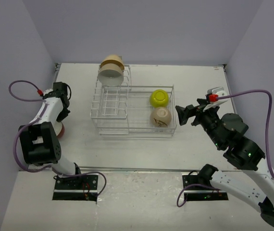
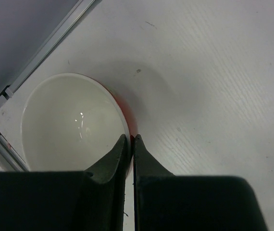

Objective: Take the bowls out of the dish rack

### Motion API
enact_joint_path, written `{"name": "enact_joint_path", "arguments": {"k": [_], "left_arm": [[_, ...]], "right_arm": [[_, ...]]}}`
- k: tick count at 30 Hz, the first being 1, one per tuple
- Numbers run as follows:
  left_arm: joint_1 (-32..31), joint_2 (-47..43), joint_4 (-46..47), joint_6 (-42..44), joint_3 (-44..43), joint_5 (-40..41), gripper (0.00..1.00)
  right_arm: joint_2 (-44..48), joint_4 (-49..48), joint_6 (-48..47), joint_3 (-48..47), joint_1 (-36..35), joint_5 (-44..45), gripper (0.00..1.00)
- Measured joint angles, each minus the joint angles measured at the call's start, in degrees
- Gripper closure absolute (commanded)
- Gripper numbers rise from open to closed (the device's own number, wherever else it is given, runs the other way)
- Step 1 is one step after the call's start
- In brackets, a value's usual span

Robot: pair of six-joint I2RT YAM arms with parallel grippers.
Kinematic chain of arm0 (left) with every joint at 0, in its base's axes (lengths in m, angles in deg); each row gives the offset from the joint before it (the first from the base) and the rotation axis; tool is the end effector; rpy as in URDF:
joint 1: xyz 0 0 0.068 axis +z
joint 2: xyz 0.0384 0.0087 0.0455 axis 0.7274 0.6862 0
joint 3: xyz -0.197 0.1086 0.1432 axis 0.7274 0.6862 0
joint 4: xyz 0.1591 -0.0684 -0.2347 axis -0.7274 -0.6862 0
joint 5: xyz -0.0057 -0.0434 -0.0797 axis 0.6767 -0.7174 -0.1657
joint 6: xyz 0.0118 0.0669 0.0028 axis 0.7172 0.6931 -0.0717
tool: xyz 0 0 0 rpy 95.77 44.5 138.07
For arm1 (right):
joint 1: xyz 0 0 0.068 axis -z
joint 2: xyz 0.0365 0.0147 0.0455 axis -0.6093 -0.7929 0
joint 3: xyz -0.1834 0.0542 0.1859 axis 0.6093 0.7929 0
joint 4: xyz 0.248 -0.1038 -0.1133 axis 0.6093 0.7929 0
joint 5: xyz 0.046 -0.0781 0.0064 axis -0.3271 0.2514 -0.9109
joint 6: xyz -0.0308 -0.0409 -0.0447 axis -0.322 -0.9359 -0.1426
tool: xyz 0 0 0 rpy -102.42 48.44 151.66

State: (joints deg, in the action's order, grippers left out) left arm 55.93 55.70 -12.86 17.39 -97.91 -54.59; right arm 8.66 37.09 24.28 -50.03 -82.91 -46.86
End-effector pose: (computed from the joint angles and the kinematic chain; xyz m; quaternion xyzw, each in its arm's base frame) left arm 0.3250 0.0817 0.1905 -0.4139 0.8549 0.2182 0.2241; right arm 0.1356 0.1072 0.4276 -0.1074 0.7146 0.1659 0.6710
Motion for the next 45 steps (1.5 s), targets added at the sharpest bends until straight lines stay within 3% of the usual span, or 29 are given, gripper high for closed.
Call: {"name": "enact_joint_path", "arguments": {"k": [8, 19, 25, 28, 35, 38, 41, 45], "left_arm": [[1.4, 4.8, 1.5, 0.1, 1.0, 2.0, 1.0], [1.6, 3.0, 3.6, 0.4, 2.2, 0.3, 0.62], [1.6, -5.1, 3.0, 0.4, 1.4, -2.1, 0.54], [1.6, -11.2, 2.2, -0.3, -1.3, -4.3, 0.42], [1.5, -31.1, 6.6, -10.4, -9.9, -18.3, 0.4], [-0.5, -35.9, 10.9, -18.0, -10.5, -24.5, 0.46], [-6.2, -37.0, 16.4, -26.7, -8.0, -27.4, 0.51], [-13.9, -39.0, 23.4, -38.2, 2.2, -27.9, 0.52]], "right_arm": [[0.0, 0.0, 0.0, 0.0, 0.0, 0.0, 0.01], [0.0, -0.1, 0.0, 0.0, 0.0, -0.1, 0.01], [-0.2, -0.5, 0.0, 0.3, 0.0, -0.2, 0.01], [-0.6, -0.7, 0.0, 0.3, 0.0, -0.2, 0.01], [-2.4, -0.9, 0.0, 0.4, 0.0, -0.2, 0.01], [-3.0, -0.9, 0.0, 0.4, 0.0, -0.2, 0.01], [-3.6, -0.9, 0.3, 0.4, 0.0, -0.2, 0.01], [-3.7, -0.9, 0.6, 0.4, 0.0, -0.3, 0.01]]}}
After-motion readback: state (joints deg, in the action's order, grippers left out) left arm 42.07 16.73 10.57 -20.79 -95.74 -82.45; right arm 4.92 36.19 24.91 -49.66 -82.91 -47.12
